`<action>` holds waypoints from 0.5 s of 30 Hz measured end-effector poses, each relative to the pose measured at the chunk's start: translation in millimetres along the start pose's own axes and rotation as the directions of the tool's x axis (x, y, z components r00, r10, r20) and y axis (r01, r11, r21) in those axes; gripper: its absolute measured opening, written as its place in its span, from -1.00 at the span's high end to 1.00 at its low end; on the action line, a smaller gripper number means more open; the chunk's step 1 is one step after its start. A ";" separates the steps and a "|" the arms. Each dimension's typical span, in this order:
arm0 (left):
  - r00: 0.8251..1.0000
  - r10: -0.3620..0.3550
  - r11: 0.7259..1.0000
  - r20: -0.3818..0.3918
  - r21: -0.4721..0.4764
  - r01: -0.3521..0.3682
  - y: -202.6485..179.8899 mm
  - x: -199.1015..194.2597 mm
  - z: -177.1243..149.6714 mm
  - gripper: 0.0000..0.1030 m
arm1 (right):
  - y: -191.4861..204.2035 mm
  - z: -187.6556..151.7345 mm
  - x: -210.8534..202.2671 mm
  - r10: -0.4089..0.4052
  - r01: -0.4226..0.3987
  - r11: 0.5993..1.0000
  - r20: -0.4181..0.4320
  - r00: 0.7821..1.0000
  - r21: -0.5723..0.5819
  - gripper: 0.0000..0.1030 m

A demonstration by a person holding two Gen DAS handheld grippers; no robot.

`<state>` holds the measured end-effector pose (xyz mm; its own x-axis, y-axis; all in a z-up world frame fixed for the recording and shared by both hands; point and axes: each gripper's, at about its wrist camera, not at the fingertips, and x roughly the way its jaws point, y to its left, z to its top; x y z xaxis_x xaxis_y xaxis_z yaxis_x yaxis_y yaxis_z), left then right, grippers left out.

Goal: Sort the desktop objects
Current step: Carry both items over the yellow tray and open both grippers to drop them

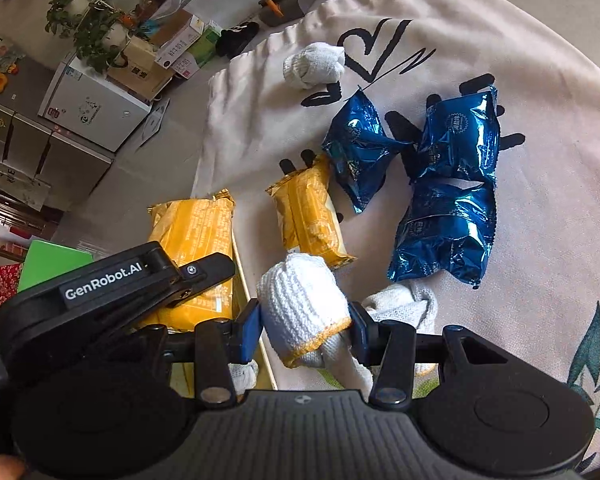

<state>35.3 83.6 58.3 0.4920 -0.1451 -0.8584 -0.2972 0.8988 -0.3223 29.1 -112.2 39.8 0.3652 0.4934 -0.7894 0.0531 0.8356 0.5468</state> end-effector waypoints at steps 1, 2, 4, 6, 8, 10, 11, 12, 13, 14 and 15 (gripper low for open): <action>1.000 0.004 1.000 0.001 -0.004 -0.004 2.4 -0.1 1.1 0.21 | 1.6 -0.6 0.8 0.003 -0.003 1.000 -0.001 1.000 0.000 0.10; 1.000 0.006 1.000 0.000 -0.010 -0.006 5.4 -0.1 2.6 0.21 | 3.6 -1.1 2.2 0.009 -0.009 1.000 -0.001 1.000 0.000 0.10; 1.000 0.005 1.000 -0.001 -0.026 -0.005 13.0 -0.4 6.7 0.21 | 7.1 -2.3 4.6 0.018 -0.018 1.000 -0.002 1.000 -0.001 0.10; 1.000 0.013 0.999 0.005 -0.031 -0.013 20.1 -1.4 12.1 0.21 | 12.6 -3.4 8.4 0.033 -0.033 0.999 -0.006 0.999 -0.002 0.10; 1.000 0.025 0.999 0.019 -0.047 -0.024 29.4 -3.6 17.9 0.21 | 18.8 -4.3 12.7 0.052 -0.052 0.999 -0.011 0.999 -0.007 0.10; 0.999 0.024 0.997 0.029 -0.079 -0.022 40.9 -5.5 23.4 0.21 | 25.7 -6.6 17.8 0.064 -0.064 0.998 -0.016 0.998 -0.019 0.10; 0.999 0.028 0.995 0.034 -0.097 -0.024 47.0 -6.2 26.0 0.21 | 29.5 -8.0 21.5 0.068 -0.069 0.997 -0.019 0.997 -0.025 0.10; 0.999 0.036 0.993 0.038 -0.111 -0.031 52.8 -6.6 28.4 0.21 | 32.6 -9.3 25.3 0.071 -0.072 0.997 -0.024 0.997 -0.029 0.10; 0.998 0.050 0.991 0.042 -0.126 -0.044 59.0 -6.5 30.9 0.21 | 35.0 -10.2 28.7 0.074 -0.074 0.997 -0.028 0.997 -0.030 0.10; 0.997 0.062 0.989 0.046 -0.138 -0.055 64.5 -6.3 32.8 0.21 | 38.0 -12.0 32.6 0.078 -0.079 0.996 -0.034 0.996 -0.029 0.10; 0.996 0.070 0.987 0.050 -0.149 -0.062 69.1 -6.2 34.2 0.21 | 40.3 -13.5 36.6 0.086 -0.087 0.996 -0.039 0.996 -0.029 0.10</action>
<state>39.7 160.7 55.0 0.5099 -0.0610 -0.8581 -0.4460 0.8342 -0.3244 32.0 -57.3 29.2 0.3317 0.5724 -0.7499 -0.0057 0.7961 0.6051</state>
